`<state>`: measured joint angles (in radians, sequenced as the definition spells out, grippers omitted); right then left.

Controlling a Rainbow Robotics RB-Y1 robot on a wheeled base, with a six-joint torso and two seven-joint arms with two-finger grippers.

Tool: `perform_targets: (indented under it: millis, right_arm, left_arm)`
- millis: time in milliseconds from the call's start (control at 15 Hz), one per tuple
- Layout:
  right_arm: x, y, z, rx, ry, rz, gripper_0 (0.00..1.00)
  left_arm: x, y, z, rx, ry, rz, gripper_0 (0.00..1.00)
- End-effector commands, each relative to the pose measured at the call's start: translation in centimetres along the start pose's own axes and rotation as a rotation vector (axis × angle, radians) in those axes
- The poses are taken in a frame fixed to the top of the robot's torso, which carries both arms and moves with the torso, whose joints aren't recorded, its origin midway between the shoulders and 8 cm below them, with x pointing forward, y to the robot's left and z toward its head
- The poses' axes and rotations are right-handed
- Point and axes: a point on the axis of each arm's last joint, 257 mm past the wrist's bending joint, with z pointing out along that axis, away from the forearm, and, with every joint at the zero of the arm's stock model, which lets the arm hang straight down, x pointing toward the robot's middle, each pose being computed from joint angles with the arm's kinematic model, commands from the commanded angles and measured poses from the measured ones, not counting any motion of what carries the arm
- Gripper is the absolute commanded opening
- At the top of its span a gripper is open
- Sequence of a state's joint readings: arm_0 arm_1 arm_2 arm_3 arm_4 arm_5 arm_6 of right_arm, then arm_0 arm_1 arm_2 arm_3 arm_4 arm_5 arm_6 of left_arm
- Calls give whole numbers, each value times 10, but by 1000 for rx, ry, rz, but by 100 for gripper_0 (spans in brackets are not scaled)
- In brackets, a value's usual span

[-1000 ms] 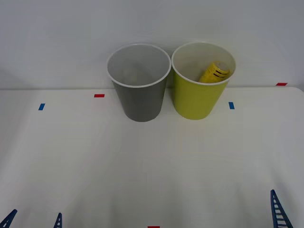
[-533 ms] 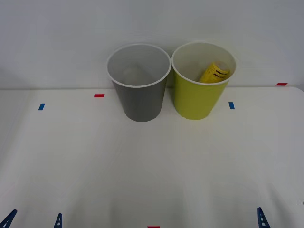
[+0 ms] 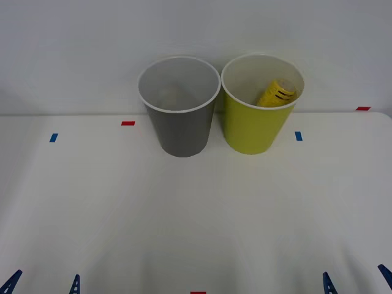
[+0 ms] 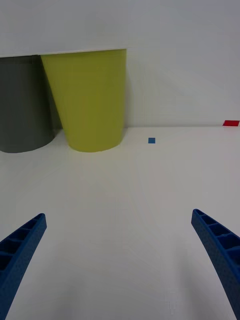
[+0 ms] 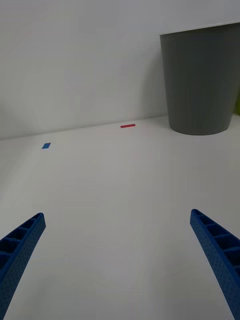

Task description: Put cans in the gray bin and PET bottles in the light green bin.

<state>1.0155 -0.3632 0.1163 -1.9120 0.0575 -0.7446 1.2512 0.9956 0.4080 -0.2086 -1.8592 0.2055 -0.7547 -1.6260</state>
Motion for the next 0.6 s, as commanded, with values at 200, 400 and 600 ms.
perform_targets:
  millis: [200, 400, 600]
  right_arm:
    - [-1, 1, 1, -1, -4, 1, 100]
    - [-1, 1, 1, -1, -4, 1, 100]
    - [-1, 1, 1, -1, -4, 1, 100]
  left_arm:
    - [0, 0, 0, 0, 0, 0, 100]
    - [0, 0, 0, 0, 0, 0, 100]
    - [0, 0, 0, 0, 0, 0, 100]
